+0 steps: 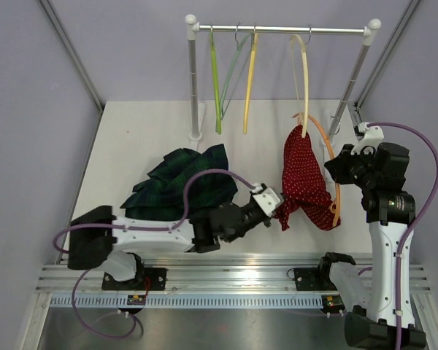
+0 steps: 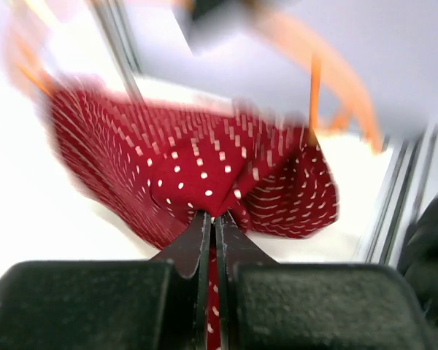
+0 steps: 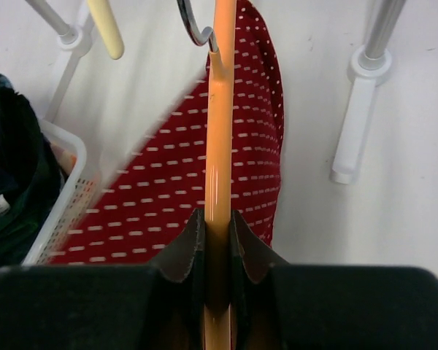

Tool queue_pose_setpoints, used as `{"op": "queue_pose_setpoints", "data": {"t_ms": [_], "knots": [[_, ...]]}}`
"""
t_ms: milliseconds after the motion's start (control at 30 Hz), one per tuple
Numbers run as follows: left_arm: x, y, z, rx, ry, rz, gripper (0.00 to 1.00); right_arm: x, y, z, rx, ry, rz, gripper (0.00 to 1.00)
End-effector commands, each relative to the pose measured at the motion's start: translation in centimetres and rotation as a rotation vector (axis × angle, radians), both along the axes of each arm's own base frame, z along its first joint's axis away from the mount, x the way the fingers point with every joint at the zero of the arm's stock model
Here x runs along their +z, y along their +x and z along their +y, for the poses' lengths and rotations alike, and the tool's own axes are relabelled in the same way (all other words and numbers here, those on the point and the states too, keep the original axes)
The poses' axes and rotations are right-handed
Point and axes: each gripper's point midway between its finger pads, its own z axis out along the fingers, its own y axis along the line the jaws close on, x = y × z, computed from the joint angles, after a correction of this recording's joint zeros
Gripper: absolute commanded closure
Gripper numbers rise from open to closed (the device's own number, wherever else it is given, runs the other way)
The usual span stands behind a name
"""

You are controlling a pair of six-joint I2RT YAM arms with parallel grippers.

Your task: Remove the skirt from the hanger

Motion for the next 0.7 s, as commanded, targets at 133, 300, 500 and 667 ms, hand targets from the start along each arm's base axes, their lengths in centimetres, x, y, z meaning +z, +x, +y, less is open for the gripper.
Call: {"op": "queue_pose_setpoints", "data": {"t_ms": [133, 300, 500, 667], "knots": [[11.5, 0.1, 9.2, 0.107, -0.133, -0.154, 1.00, 3.0, 1.7, -3.6, -0.145, -0.142, -0.134, 1.00], [11.7, 0.5, 12.2, 0.158, -0.111, -0.175, 1.00, 2.8, 2.1, -4.2, -0.162, -0.168, -0.139, 1.00], [9.8, 1.1, 11.1, 0.135, -0.083, -0.150, 1.00, 3.5, 2.5, -4.3, -0.143, -0.203, -0.162, 1.00], [13.2, 2.2, 14.6, 0.232, -0.125, -0.220, 1.00, 2.3, 3.2, -6.2, -0.193, -0.286, -0.126, 1.00]]}}
